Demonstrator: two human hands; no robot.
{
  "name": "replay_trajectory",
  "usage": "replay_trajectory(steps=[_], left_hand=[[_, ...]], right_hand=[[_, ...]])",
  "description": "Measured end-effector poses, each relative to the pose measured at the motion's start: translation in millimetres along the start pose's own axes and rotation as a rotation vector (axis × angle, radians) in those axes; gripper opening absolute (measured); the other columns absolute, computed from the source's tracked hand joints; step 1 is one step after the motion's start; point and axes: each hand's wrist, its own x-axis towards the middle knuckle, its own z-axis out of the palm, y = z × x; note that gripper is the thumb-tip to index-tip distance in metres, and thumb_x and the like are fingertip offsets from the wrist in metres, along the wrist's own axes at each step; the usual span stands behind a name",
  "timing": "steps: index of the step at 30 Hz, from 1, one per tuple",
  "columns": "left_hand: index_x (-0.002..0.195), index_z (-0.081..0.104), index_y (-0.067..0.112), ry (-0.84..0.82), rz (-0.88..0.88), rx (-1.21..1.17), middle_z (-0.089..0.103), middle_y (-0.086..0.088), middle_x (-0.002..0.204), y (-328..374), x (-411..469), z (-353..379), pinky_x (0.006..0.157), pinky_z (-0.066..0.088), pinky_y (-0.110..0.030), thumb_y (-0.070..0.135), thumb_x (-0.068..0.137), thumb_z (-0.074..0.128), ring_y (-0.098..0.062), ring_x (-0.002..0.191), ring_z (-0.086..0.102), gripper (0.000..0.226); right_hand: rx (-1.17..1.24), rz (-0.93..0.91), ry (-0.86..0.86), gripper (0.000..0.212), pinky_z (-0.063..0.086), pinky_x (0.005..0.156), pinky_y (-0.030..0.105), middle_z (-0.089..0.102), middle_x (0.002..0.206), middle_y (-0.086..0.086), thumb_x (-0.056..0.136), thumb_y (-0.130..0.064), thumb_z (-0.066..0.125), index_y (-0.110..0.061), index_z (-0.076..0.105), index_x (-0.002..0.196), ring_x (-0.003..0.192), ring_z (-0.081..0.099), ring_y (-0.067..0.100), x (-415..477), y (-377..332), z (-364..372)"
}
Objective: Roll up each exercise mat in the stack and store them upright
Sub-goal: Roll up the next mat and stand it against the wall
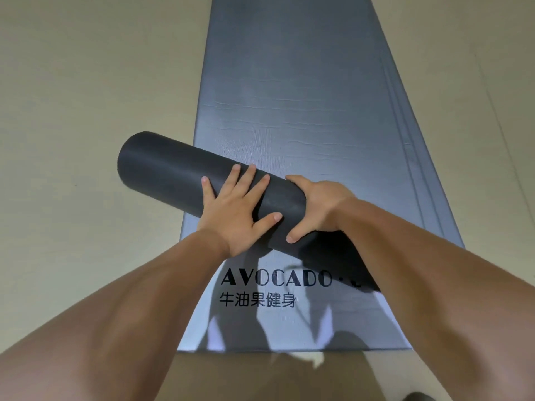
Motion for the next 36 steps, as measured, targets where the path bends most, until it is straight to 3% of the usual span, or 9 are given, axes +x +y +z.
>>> replay_trajectory(steps=[6, 9, 12, 14, 20, 25, 28, 30, 36], left_hand=[[0.16, 0.009, 0.044, 0.137, -0.229, -0.211, -0.009, 0.006, 0.171, -8.0, -43.7, 22.4, 0.121, 0.002, -0.065, 0.066, 0.098, 0.032, -0.022, 0.156, -0.011, 0.069], [0.156, 0.014, 0.052, 0.192, -0.411, -0.681, -0.003, 0.004, 0.171, -3.8, -55.1, 38.4, 0.126, 0.011, -0.053, 0.059, 0.097, 0.052, -0.017, 0.157, 0.003, 0.071], [0.146, 0.025, 0.063, 0.129, -0.615, -1.425, 0.043, 0.013, 0.156, 1.7, -61.5, 43.4, 0.113, 0.043, -0.047, 0.062, 0.083, 0.069, -0.014, 0.139, 0.048, 0.076], [0.133, 0.038, 0.054, 0.021, -0.745, -1.649, 0.064, 0.016, 0.134, 6.6, -59.4, 40.6, 0.093, 0.057, -0.044, 0.058, 0.081, 0.075, -0.016, 0.116, 0.068, 0.064], [0.13, 0.053, 0.024, 0.048, -0.896, -1.806, 0.075, 0.002, 0.115, 20.9, -41.9, 36.9, 0.081, 0.063, -0.044, 0.043, 0.073, 0.09, -0.021, 0.096, 0.076, 0.071], [0.134, 0.058, 0.021, -0.143, -0.878, -1.804, 0.075, -0.001, 0.118, 14.6, -40.6, 46.7, 0.089, 0.06, -0.047, 0.06, 0.056, 0.093, -0.025, 0.103, 0.075, 0.094], [0.136, 0.061, 0.019, -0.215, -0.822, -1.846, 0.073, -0.005, 0.123, 9.0, -40.9, 49.5, 0.093, 0.057, -0.045, 0.054, 0.071, 0.086, -0.026, 0.111, 0.072, 0.078], [0.132, 0.066, 0.015, -0.22, -0.791, -1.882, 0.073, -0.009, 0.123, 8.6, -39.0, 46.5, 0.096, 0.055, -0.044, 0.045, 0.083, 0.078, -0.028, 0.112, 0.071, 0.059], [0.13, 0.066, 0.01, -0.194, -0.758, -1.853, 0.073, -0.013, 0.121, 12.3, -25.6, 5.0, 0.089, 0.057, -0.042, 0.036, 0.084, 0.078, -0.031, 0.11, 0.072, 0.054]], right_hand=[[0.23, 0.079, 0.134, 0.112, 0.057, 0.085, 0.038, 0.063, 0.107, -0.007, 0.054, -0.064, 0.088, -0.039, 0.03, 0.147, 0.096, 0.062, 0.023, -41.9, -36.7, 47.6], [0.35, 0.114, 0.211, 0.101, 0.057, 0.085, 0.038, 0.064, 0.108, -0.011, 0.054, -0.07, 0.084, -0.037, 0.038, 0.137, 0.098, 0.064, 0.021, -52.2, -56.4, 73.6], [0.379, 0.153, 0.233, 0.101, 0.056, 0.083, 0.038, 0.064, 0.107, -0.011, 0.054, -0.076, 0.081, -0.036, 0.038, 0.136, 0.096, 0.065, 0.021, -53.7, -62.6, 82.1], [0.375, 0.16, 0.228, 0.105, 0.057, 0.086, 0.04, 0.065, 0.11, -0.014, 0.051, -0.082, 0.077, -0.038, 0.038, 0.138, 0.098, 0.065, 0.02, -51.1, -58.9, 81.6], [0.731, 0.128, 0.204, 0.097, 0.055, 0.097, 0.036, 0.067, 0.117, -0.02, 0.059, -0.081, 0.078, -0.044, 0.045, 0.141, 0.106, 0.066, 0.011, -40.1, -37.0, 78.7], [1.087, 0.08, 0.001, 0.08, 0.055, 0.102, 0.042, 0.077, 0.115, -0.012, 0.063, -0.062, 0.092, -0.034, 0.063, 0.133, 0.104, 0.075, 0.015, -22.3, -21.3, 74.5], [1.216, -0.025, -0.185, 0.045, 0.057, 0.097, 0.04, 0.079, 0.114, 0.002, 0.085, -0.037, 0.084, -0.024, 0.071, 0.126, 0.103, 0.077, 0.023, -20.1, -15.1, 65.4], [1.264, -0.025, -0.214, 0.037, 0.059, 0.087, 0.035, 0.079, 0.111, 0.002, 0.089, -0.028, 0.081, -0.024, 0.071, 0.124, 0.1, 0.077, 0.022, -19.2, -12.0, 63.5], [1.351, 0.029, -0.135, 0.064, 0.061, 0.094, 0.047, 0.079, 0.112, 0.004, 0.073, -0.033, 0.094, -0.024, 0.067, 0.13, 0.101, 0.077, 0.027, -26.0, -16.7, 43.1]])
